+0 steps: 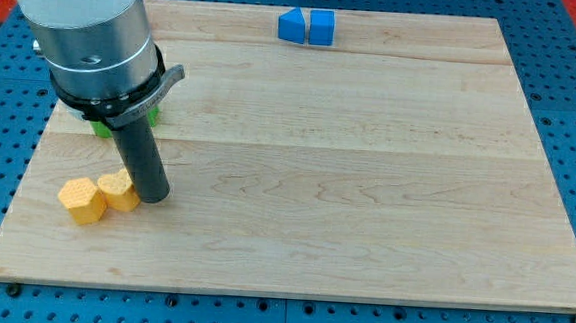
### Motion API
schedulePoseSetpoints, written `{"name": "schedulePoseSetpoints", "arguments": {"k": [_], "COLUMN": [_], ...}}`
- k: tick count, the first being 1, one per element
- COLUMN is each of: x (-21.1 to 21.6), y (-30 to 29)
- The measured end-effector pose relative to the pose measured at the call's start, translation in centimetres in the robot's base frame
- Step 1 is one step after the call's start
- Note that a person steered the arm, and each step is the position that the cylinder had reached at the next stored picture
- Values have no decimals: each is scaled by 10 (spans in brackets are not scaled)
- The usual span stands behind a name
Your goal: Move your arm towards center left
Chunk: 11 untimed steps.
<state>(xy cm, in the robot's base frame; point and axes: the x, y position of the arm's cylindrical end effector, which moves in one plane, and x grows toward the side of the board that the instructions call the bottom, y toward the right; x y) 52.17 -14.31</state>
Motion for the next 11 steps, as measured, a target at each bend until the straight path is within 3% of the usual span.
{"name": "schedulePoseSetpoints", "arguments": {"k": [4, 5, 6, 7, 8, 9, 11], "x": [4, 4, 37, 73, 68, 56, 44], "y": [-13, 11, 23, -19, -114, -159, -160]}}
